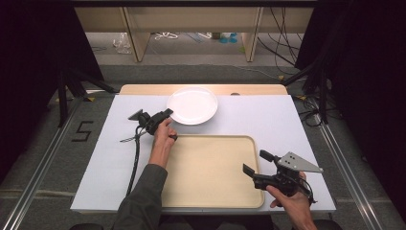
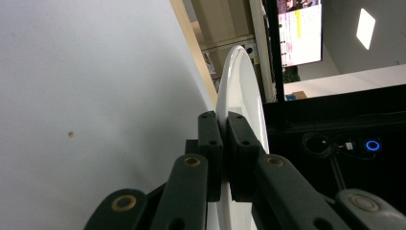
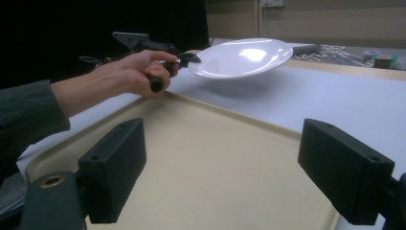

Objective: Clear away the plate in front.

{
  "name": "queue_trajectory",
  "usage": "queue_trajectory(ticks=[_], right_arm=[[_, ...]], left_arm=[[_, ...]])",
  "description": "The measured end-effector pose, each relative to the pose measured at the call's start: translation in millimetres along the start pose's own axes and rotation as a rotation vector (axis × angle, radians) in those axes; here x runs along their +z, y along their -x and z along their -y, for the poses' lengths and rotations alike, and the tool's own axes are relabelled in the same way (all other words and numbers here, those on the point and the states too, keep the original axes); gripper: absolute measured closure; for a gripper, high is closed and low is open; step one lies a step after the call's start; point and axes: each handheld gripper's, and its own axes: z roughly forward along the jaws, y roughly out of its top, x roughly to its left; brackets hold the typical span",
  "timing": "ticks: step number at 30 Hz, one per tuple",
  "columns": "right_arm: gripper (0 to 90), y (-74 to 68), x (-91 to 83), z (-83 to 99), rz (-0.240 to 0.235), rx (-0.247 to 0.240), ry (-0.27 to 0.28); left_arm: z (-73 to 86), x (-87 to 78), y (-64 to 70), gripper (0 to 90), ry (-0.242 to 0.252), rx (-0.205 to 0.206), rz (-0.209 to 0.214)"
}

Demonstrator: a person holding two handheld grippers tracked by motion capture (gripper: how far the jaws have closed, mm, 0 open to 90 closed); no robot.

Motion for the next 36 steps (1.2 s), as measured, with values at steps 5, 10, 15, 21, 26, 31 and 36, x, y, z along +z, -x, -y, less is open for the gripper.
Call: queue_trajectory(ticks=[5,10,15,21,26,31,36], right_arm=[[17.6,-0.8,-1.8,-1.0,0.011,0.005,-0.016],[17.6,-0.2,0.0,-0.1,0.001,-0.001,-0.001],[17.6,-0.2,-0.1,-0.1,0.004,0.0,-0.002],[17.6,-0.2,-1.1,-0.4,0.018,-0.008,-0.014],[17.6,-0.3,-1.6,-0.8,0.012,-0.015,-0.025],[17.6,-0.9,-2.0,-1.0,0.011,-0.007,-0.027],[17.6,-0.2,-1.7,-0.6,0.014,-0.016,-0.025]], left_arm=[[0.0,-8.4,2.4,86.0,0.007,0.0,0.018],[2.1,-18.5,3.6,85.8,0.009,0.003,0.027],[5.3,-32.5,3.6,85.8,0.012,0.002,0.057],[7.3,-48.5,-2.9,85.7,0.016,-0.008,0.08],[10.8,-62.4,-5.9,85.7,0.016,-0.008,0.095],[17.9,-76.1,-9.5,85.5,0.007,-0.037,0.11],[24.7,-88.0,-14.1,85.6,0.0,-0.044,0.126]])
